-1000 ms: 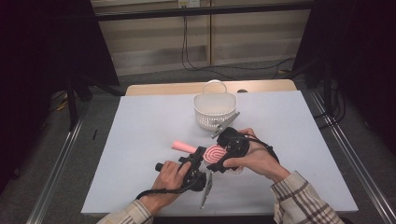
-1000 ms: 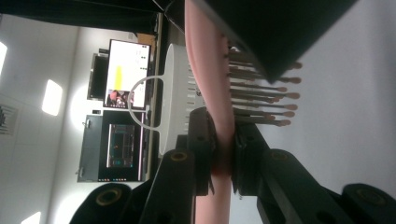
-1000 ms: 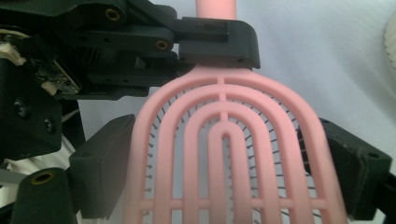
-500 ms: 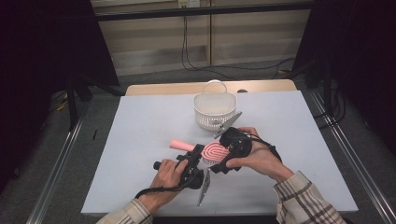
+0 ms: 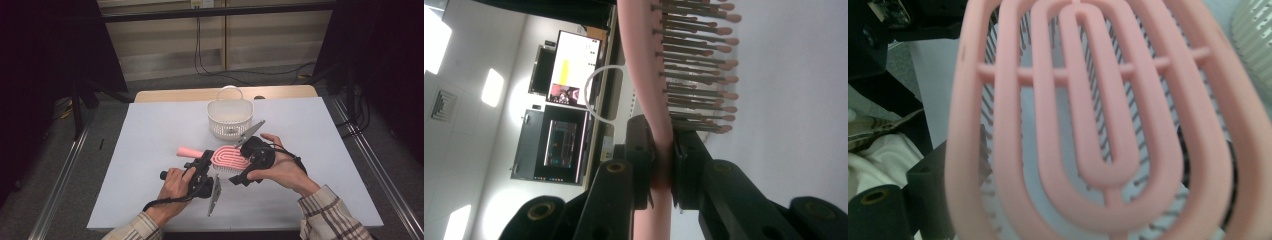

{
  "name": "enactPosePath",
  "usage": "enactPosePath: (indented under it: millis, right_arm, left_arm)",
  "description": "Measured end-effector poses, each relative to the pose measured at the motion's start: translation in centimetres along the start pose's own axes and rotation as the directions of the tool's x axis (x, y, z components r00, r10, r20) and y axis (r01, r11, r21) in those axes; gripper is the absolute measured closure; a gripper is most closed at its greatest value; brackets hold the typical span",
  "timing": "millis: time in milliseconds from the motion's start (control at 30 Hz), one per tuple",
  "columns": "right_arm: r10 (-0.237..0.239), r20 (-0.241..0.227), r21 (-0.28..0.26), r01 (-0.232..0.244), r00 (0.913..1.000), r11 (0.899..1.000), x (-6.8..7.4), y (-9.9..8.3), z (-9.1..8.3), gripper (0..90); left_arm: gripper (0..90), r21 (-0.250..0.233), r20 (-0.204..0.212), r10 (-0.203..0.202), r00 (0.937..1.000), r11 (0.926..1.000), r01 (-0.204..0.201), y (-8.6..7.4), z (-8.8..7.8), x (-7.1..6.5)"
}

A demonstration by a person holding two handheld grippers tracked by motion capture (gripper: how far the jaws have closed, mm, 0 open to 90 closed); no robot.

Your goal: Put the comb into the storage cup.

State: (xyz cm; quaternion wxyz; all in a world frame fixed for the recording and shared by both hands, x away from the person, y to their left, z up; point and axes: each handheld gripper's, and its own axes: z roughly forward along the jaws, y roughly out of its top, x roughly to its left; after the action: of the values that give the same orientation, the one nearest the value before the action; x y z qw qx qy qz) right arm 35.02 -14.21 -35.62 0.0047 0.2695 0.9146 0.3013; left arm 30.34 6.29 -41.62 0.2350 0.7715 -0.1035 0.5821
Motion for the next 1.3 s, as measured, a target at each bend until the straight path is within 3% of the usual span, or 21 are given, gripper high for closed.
enactPosePath:
  millis: [233, 433, 800, 1300]
  right_arm:
    - [-0.004, 0.028, -0.008, 0.004, 0.9996, 1.0, -0.1, -0.4, -0.5, 8.8]
    - [0.023, 0.052, -0.025, -0.022, 0.9984, 0.999, -0.5, -1.1, -0.9, 8.3]
    - [0.037, 0.102, -0.052, -0.032, 0.9941, 0.998, -0.7, -2.5, -1.0, 4.8]
    - [0.058, 0.123, -0.082, -0.048, 0.9907, 0.996, -1.0, -4.0, -1.1, 4.4]
  left_arm:
    - [80.8, 0.013, -0.013, -0.028, 0.9995, 0.9995, 0.028, -0.4, 0.0, 0.2]
    - [80.8, 0.035, -0.015, -0.052, 0.9986, 0.998, 0.052, -1.0, 0.1, 0.6]
    - [80.8, 0.032, 0.009, -0.083, 0.9965, 0.996, 0.083, -1.3, 0.0, 0.5]
    - [80.8, 0.012, 0.028, -0.181, 0.9831, 0.9835, 0.18, -2.0, -0.4, 1.2]
